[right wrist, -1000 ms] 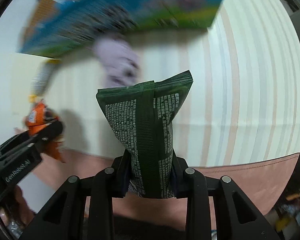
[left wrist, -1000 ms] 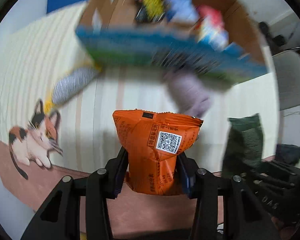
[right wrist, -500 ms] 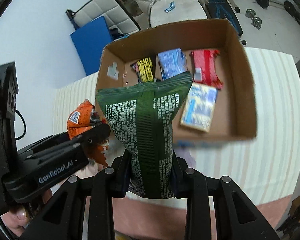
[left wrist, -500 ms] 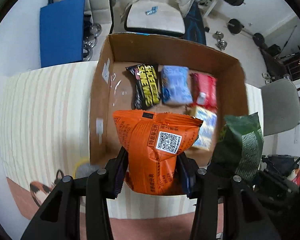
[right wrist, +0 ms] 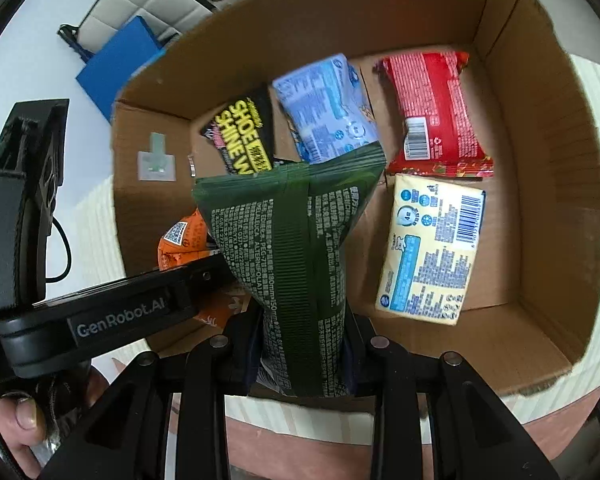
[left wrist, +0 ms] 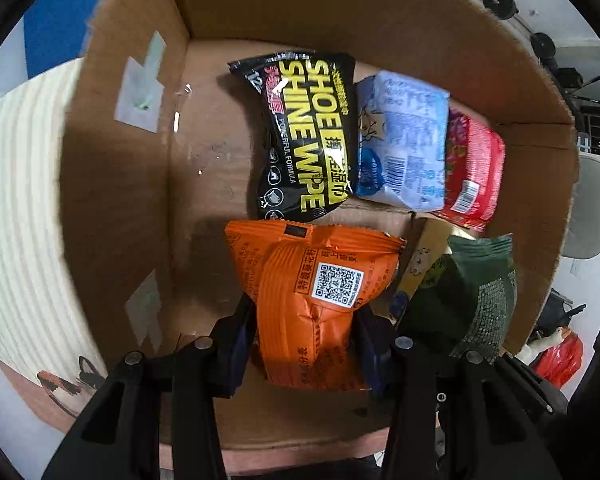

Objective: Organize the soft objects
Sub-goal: 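Lower both bags into the box beside the other packs and open both tools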

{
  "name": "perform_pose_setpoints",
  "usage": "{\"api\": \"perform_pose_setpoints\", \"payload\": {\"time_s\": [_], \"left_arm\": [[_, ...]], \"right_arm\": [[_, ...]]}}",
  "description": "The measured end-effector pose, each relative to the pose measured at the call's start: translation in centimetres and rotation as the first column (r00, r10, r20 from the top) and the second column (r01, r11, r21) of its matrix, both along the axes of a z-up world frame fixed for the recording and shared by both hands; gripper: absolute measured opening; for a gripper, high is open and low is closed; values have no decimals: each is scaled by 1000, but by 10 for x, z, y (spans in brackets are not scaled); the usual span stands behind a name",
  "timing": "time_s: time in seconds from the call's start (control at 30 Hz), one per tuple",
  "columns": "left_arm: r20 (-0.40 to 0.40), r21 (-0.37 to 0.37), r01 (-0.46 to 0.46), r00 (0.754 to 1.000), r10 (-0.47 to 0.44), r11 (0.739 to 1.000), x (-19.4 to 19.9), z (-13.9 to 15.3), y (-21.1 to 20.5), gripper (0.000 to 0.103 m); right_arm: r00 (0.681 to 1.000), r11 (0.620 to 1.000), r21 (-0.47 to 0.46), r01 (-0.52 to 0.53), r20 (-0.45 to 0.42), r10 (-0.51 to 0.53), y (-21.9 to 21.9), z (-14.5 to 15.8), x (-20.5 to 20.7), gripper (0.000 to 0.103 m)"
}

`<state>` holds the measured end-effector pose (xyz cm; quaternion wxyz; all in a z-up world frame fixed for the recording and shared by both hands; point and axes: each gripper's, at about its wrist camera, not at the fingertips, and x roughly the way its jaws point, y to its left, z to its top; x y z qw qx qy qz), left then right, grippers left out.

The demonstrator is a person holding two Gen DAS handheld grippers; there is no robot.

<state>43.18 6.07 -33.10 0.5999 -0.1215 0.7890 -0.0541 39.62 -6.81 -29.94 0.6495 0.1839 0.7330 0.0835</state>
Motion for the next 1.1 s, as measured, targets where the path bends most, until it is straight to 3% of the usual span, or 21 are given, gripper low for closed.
{"api": "perform_pose_setpoints", "payload": {"time_s": [0.2,0.23,0.33,0.47,0.57,0.67,0.73,0.9,1.0,1.1], "left_arm": [[-79,-39,10,997,-13,999,5,-15,-6,48],[-74,-46,13,997,-16,999,5,-14,-6,51],[-33,-32,15,999,-16,999,7,-2,-4,59],[29,-13,26,999,-26,1000,2,21,-4,66],[88,-10,20,996,-19,1000,-6,44,-3,68],[150,18,20,988,-23,1000,-16,63,-1,91],[203,62,23,979,-35,998,-26,78,0,96],[301,120,6,953,-42,993,-51,107,11,96],[374,131,-32,927,-19,991,-71,119,17,96],[452,188,-53,891,-38,981,-89,133,14,96]], "right_arm": [[999,1000,4,11,-40,-11,0,-22,10,35],[998,1000,20,17,-60,-16,-1,-25,11,40],[999,1000,-9,4,-46,-4,0,-23,12,63],[999,999,-50,-21,-38,19,-2,-15,10,67],[999,994,-100,-54,-4,54,-2,-1,6,83],[995,986,-144,-87,35,93,0,15,0,93],[991,977,-186,-105,68,119,2,25,-5,101],[974,948,-297,-115,154,166,2,51,-22,102],[966,943,-318,-98,199,167,-4,66,-34,102],[953,940,-330,-83,248,171,-11,85,-47,102]]}}
